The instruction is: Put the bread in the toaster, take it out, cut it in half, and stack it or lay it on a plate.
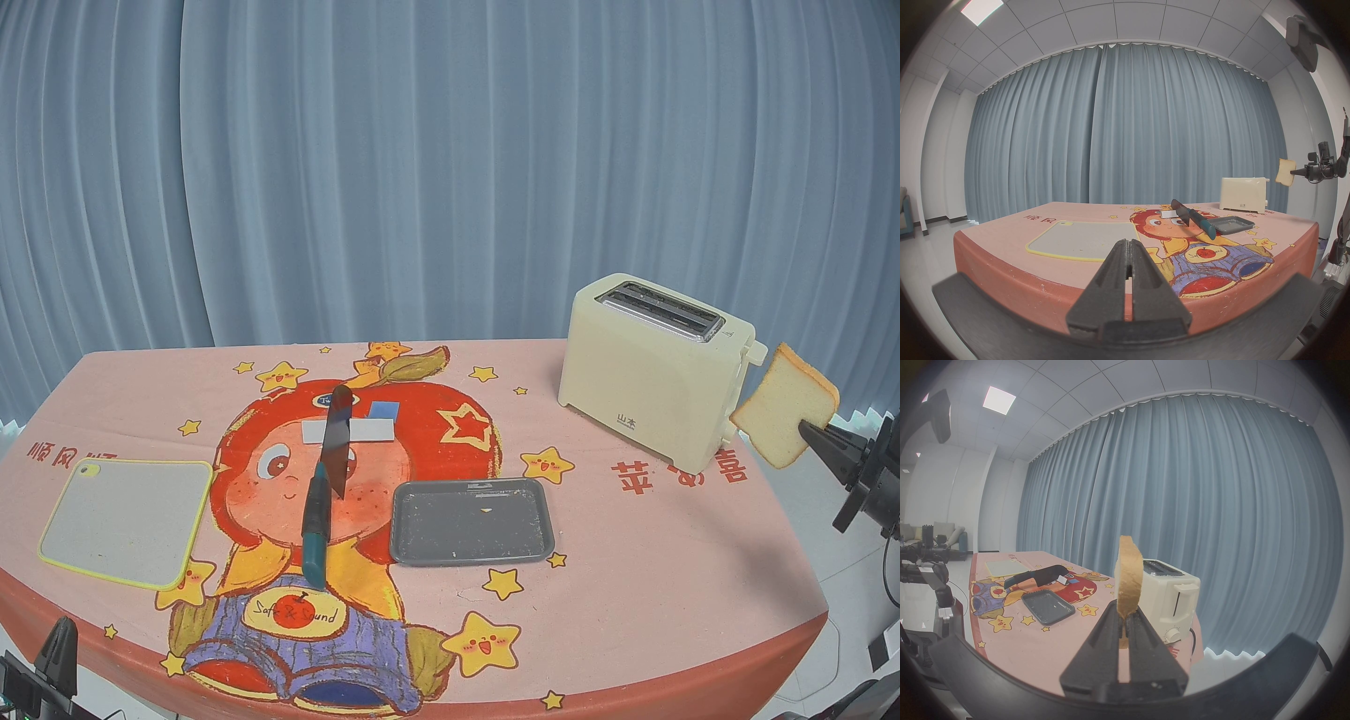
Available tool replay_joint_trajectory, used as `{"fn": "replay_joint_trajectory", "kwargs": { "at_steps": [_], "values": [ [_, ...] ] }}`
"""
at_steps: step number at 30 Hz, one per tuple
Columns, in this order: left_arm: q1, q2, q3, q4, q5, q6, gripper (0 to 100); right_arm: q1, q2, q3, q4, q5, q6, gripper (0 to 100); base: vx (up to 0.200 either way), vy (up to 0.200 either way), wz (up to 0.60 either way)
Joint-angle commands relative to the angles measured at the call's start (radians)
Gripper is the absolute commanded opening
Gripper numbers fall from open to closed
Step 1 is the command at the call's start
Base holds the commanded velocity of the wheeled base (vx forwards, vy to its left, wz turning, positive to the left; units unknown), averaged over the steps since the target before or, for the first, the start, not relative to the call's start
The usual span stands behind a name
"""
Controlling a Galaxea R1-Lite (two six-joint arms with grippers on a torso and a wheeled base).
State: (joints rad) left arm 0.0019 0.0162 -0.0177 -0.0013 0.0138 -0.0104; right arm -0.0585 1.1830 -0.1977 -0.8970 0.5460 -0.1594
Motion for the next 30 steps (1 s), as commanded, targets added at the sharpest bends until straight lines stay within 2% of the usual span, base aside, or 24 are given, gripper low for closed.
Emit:
{"fn": "replay_joint_trajectory", "kwargs": {
  "at_steps": [1,5,10,16,30],
  "values": [
    [0.0,-0.016,0.018,0.0,0.0,0.0,0,-0.13,0.015,-0.023,0.004,0.098,-0.002,0,0.0,0.0,0.0],
    [0.001,-0.016,0.018,0.0,0.0,0.0,0,-0.146,0.012,-0.026,-0.002,0.127,0.0,0,0.0,0.0,0.0],
    [0.001,-0.016,0.018,0.0,0.002,0.0,0,-0.142,0.012,-0.022,-0.003,0.129,-0.005,0,0.0,0.0,0.0],
    [0.0,-0.016,0.018,-0.002,0.0,0.0,0,-0.072,0.004,-0.031,-0.006,0.121,0.001,0,0.0,0.0,0.0],
    [0.001,-0.016,0.018,0.0,0.002,0.0,0,-0.076,-0.002,-0.036,-0.005,0.12,-0.003,0,0.0,0.0,0.0]
  ]
}}
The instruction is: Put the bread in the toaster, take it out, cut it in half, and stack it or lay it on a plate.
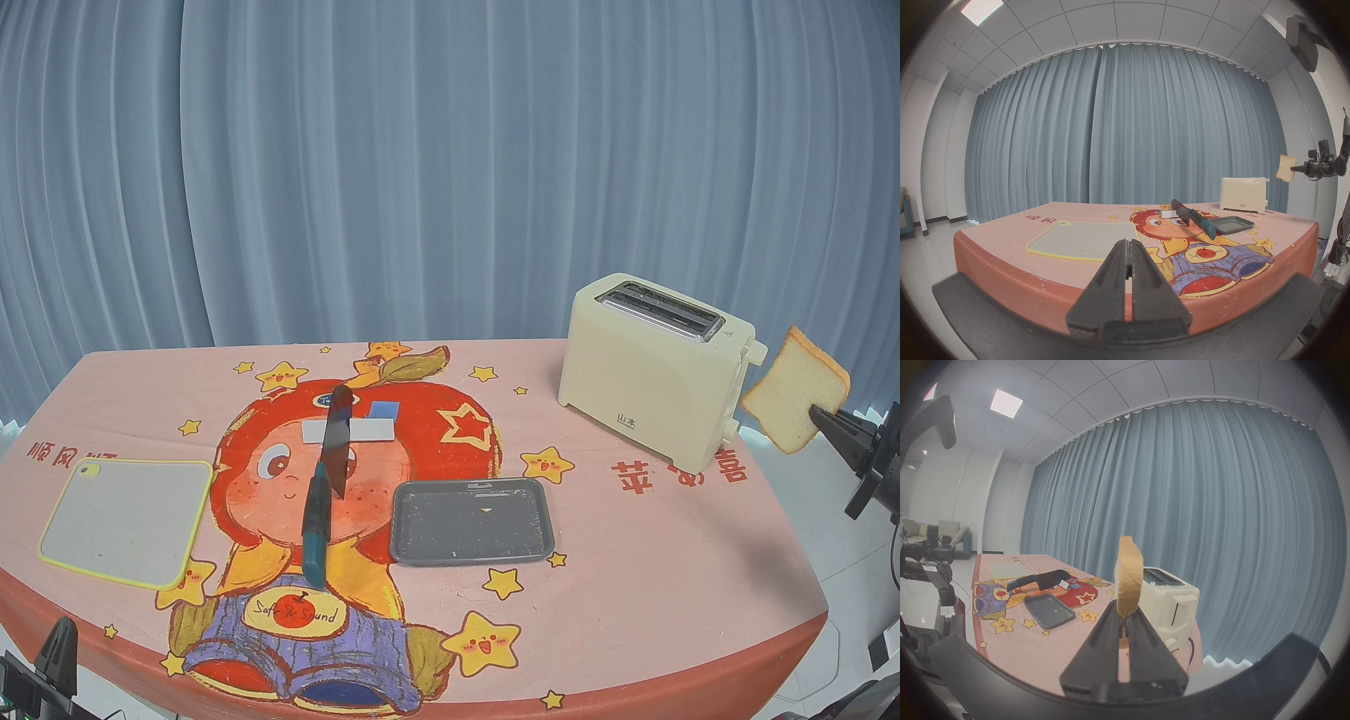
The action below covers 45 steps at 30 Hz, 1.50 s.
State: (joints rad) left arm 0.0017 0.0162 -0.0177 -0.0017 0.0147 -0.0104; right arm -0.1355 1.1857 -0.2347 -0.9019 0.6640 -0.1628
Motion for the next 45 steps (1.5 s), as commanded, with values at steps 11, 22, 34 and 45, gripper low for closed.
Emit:
{"fn": "replay_joint_trajectory", "kwargs": {
  "at_steps": [11,22,34,45],
  "values": [
    [0.001,-0.016,0.018,0.0,0.001,0.0,0,0.01,-0.044,0.032,0.014,-0.009,0.003,0,0.0,0.0,0.0],
    [0.001,-0.016,0.018,0.0,-0.001,0.0,0,0.06,-0.038,0.054,0.014,-0.054,0.009,0,0.0,0.0,0.0],
    [0.001,-0.016,0.018,0.0,-0.001,0.0,0,0.062,-0.015,0.089,0.012,-0.046,0.017,0,0.0,0.0,0.0],
    [0.001,-0.016,0.018,0.0,-0.001,0.0,0,0.062,-0.011,0.064,0.014,-0.047,0.017,0,0.0,0.0,0.0]
  ]
}}
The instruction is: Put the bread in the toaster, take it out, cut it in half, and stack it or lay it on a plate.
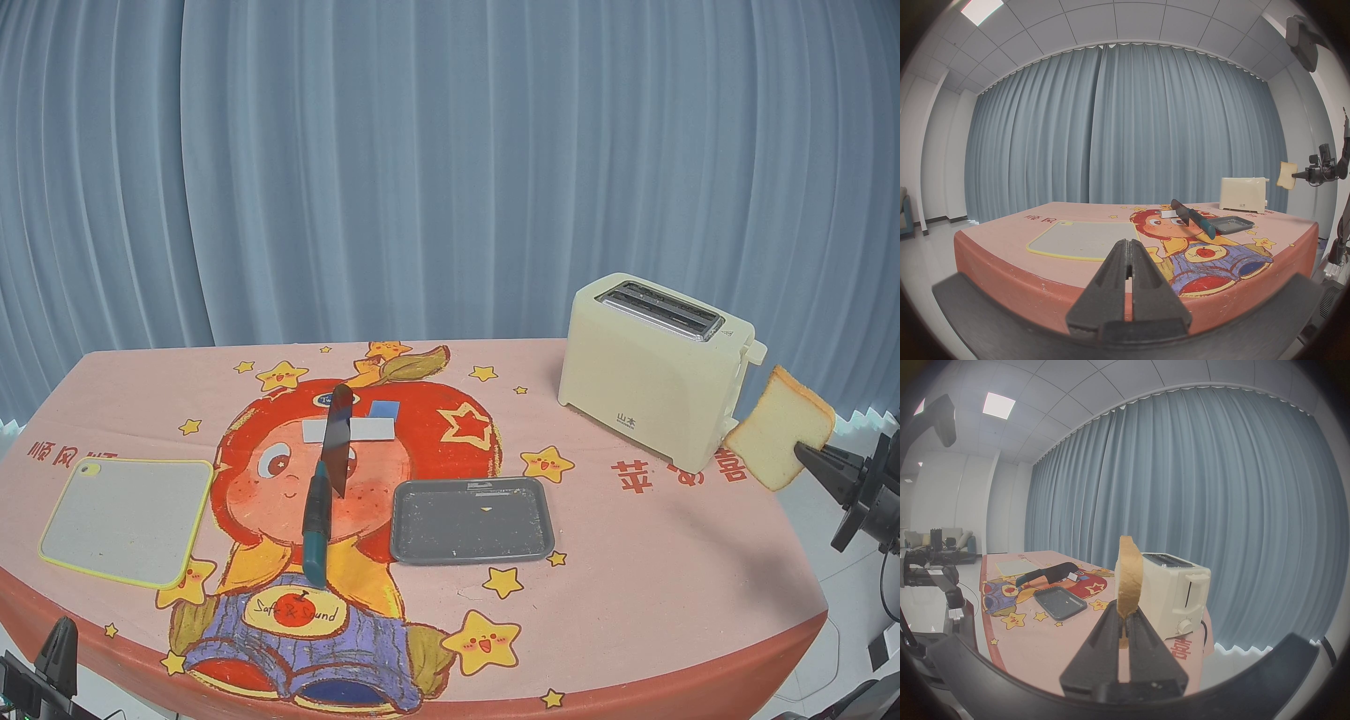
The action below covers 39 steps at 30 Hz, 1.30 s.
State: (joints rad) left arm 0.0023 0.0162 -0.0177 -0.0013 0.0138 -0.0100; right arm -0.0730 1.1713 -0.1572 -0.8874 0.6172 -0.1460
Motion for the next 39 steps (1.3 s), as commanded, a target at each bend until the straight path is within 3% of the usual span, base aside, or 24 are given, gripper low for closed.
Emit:
{"fn": "replay_joint_trajectory", "kwargs": {
  "at_steps": [1,29,39],
  "values": [
    [0.001,-0.016,0.018,0.0,0.0,-0.001,0,-0.001,0.01,-0.03,-0.001,-0.002,0.0,0,0.0,0.0,0.0],
    [-0.001,-0.016,0.018,0.0,0.002,-0.001,0,0.001,0.143,-0.188,-0.001,-0.004,-0.012,0,0.0,0.0,0.0],
    [0.001,-0.016,0.018,0.0,0.0,-0.001,0,-0.022,0.255,-0.337,-0.002,-0.008,-0.012,0,0.0,0.0,0.0]
  ]
}}
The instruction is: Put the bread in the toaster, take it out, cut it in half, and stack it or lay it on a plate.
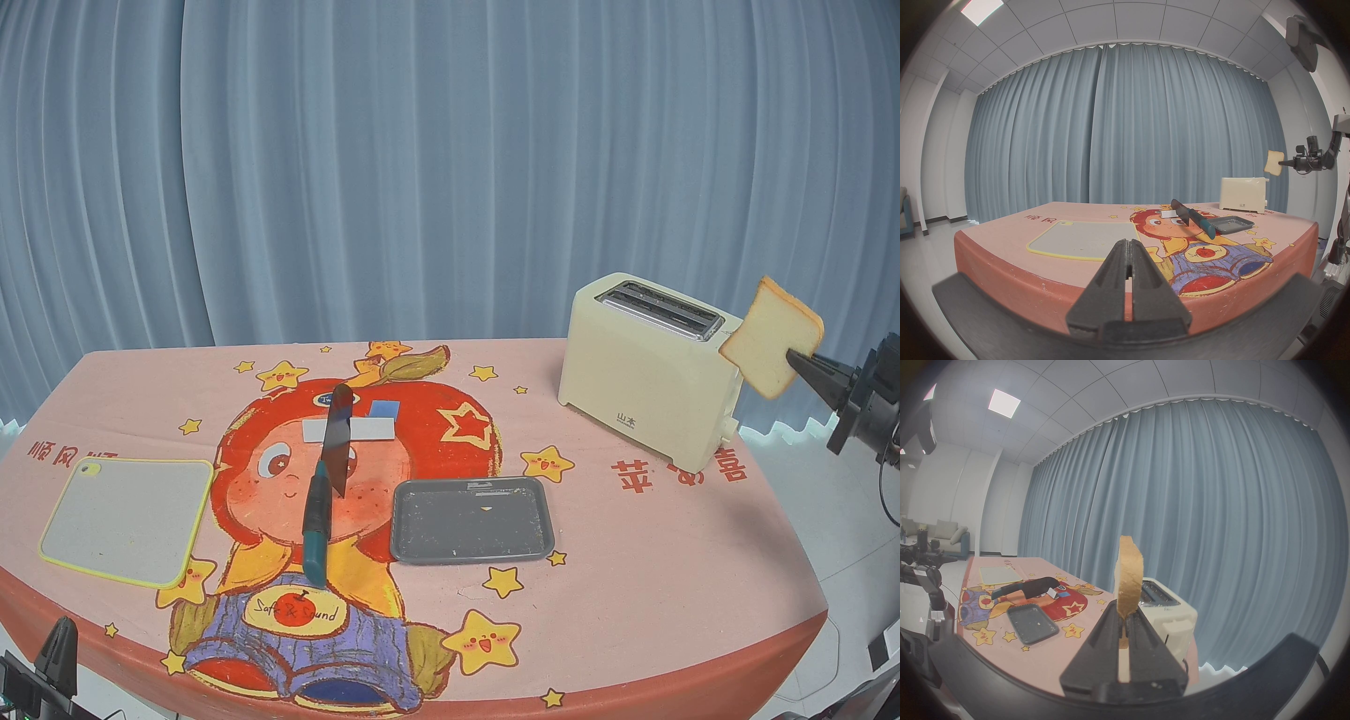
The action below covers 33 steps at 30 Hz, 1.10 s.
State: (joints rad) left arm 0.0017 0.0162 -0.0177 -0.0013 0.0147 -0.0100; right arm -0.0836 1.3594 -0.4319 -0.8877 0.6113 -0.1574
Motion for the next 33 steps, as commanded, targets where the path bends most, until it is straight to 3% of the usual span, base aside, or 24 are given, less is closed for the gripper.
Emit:
{"fn": "replay_joint_trajectory", "kwargs": {
  "at_steps": [1,5,10,21,33],
  "values": [
    [0.0,-0.016,0.018,0.0,-0.001,-0.001,0,-0.018,0.081,-0.08,-0.002,-0.002,-0.001,0,0.0,0.0,0.0],
    [0.001,-0.016,0.018,0.0,-0.001,0.001,0,-0.004,0.109,-0.126,-0.001,0.001,-0.002,0,0.0,0.0,0.0],
    [0.0,-0.016,0.018,0.0,0.001,-0.001,0,0.064,0.176,-0.205,-0.001,0.001,-0.001,0,0.0,0.0,0.0],
    [0.001,-0.016,0.018,0.0,0.001,-0.001,0,0.079,0.353,-0.424,0.027,0.002,-0.001,0,0.0,0.0,0.0],
    [0.0,-0.016,0.018,0.0,0.001,-0.001,0,0.096,0.435,-0.568,0.161,0.001,-0.004,0,0.0,0.0,0.0]
  ]
}}
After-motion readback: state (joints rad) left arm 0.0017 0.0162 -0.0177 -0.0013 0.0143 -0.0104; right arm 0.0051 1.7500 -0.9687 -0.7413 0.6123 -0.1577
